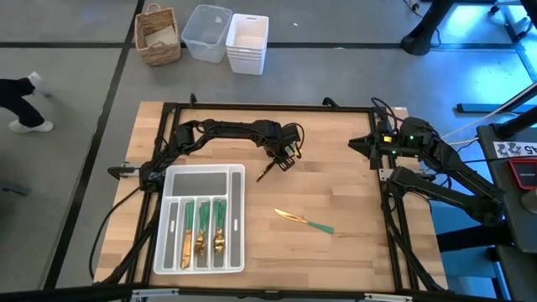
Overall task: Sort silverware
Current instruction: Put the green knife on the silverware tray
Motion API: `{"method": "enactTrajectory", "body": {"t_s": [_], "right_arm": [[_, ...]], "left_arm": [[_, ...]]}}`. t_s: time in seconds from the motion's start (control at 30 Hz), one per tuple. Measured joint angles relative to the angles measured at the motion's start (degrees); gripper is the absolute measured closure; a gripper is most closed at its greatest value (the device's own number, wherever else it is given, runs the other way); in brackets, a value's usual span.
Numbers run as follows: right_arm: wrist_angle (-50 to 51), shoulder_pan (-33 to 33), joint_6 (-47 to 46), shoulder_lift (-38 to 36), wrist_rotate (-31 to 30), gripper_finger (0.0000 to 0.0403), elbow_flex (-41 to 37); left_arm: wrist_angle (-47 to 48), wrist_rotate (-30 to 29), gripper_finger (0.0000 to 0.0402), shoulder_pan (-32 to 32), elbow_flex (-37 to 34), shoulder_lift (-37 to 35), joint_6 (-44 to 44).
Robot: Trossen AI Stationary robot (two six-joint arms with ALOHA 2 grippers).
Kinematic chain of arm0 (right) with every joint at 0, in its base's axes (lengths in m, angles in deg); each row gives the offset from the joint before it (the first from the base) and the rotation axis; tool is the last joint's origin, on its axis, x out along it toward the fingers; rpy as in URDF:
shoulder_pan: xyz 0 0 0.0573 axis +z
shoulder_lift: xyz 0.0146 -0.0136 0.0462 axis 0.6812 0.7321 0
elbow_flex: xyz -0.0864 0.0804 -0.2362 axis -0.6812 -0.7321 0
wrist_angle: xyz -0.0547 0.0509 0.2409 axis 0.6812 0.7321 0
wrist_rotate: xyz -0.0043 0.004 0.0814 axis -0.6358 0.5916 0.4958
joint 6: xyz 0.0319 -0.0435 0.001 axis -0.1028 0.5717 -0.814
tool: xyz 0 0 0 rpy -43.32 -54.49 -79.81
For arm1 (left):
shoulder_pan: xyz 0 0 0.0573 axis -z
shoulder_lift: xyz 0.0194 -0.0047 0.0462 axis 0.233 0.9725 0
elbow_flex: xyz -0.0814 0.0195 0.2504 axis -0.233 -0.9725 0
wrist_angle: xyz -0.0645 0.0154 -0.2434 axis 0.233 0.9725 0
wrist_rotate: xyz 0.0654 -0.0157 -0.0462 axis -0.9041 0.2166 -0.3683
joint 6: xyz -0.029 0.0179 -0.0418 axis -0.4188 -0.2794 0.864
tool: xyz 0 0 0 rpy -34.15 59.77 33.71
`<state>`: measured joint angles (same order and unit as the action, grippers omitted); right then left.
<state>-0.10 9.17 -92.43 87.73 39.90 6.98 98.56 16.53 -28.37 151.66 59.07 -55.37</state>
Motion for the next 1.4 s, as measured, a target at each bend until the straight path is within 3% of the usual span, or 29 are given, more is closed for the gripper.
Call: {"method": "enactTrajectory", "body": {"t_s": [0.5,0.87,1.4], "right_arm": [[0.02,0.0,0.0,-0.02,0.01,0.032,0.0],[0.0,0.01,0.0,-0.01,0.02,0.032,0.0],[0.0,0.01,0.02,0.0,0.02,0.032,0.0]], "left_arm": [[1.1,-1.73,0.0289,0.96,0.35,2.7,-2.04],[2.24,-3.02,0.0388,0.92,0.24,2.75,-2.4],[-0.15,1.83,0.0382,-0.42,-0.2,1.39,5.08]]}}
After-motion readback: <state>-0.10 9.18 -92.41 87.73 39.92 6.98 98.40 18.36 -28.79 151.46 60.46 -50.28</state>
